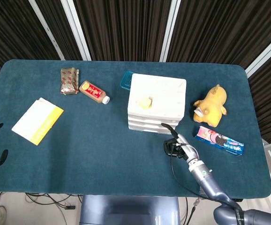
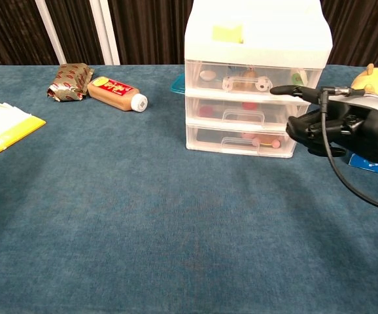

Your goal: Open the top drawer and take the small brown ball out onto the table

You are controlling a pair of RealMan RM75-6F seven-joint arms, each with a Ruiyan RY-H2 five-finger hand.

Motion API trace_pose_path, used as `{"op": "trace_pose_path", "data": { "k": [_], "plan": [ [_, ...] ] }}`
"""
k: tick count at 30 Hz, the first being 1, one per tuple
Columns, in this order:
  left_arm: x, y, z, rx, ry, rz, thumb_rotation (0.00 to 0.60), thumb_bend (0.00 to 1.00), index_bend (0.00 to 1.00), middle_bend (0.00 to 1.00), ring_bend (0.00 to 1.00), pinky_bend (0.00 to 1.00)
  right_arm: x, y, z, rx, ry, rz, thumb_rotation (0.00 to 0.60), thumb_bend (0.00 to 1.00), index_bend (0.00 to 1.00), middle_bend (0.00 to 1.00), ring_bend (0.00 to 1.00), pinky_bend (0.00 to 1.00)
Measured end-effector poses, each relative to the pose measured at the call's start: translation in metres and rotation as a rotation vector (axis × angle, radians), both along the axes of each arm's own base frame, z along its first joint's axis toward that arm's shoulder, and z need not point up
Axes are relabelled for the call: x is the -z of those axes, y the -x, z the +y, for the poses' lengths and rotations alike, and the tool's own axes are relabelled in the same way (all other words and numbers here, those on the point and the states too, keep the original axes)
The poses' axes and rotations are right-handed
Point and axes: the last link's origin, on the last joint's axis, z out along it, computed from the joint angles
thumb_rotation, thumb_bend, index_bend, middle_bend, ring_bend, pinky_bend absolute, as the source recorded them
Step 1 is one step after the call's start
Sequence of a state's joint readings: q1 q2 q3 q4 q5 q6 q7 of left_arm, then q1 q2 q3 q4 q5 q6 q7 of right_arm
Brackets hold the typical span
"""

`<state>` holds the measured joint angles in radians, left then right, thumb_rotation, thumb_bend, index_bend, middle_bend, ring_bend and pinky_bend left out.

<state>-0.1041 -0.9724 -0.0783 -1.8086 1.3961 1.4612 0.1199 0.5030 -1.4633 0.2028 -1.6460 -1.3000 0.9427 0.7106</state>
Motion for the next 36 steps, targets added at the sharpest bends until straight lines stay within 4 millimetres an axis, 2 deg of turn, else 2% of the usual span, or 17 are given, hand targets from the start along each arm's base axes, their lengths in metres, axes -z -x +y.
{"op": "trace_pose_path", "data": {
  "k": [12,36],
  "plan": [
    [0.000,0.001,0.000,-0.006,0.003,0.002,0.600,0.37,0.10,0.00,0.00,0.00,0.014,-0.016,-0.004,0.002,-0.006,-0.049,0.600,0.68,0.04,0.81,0.89,1.00],
    [0.000,0.002,0.000,-0.011,0.004,0.003,0.600,0.37,0.10,0.00,0.00,0.00,0.027,-0.026,-0.011,0.011,-0.010,-0.068,0.600,0.69,0.04,0.81,0.89,1.00]
  ]
}}
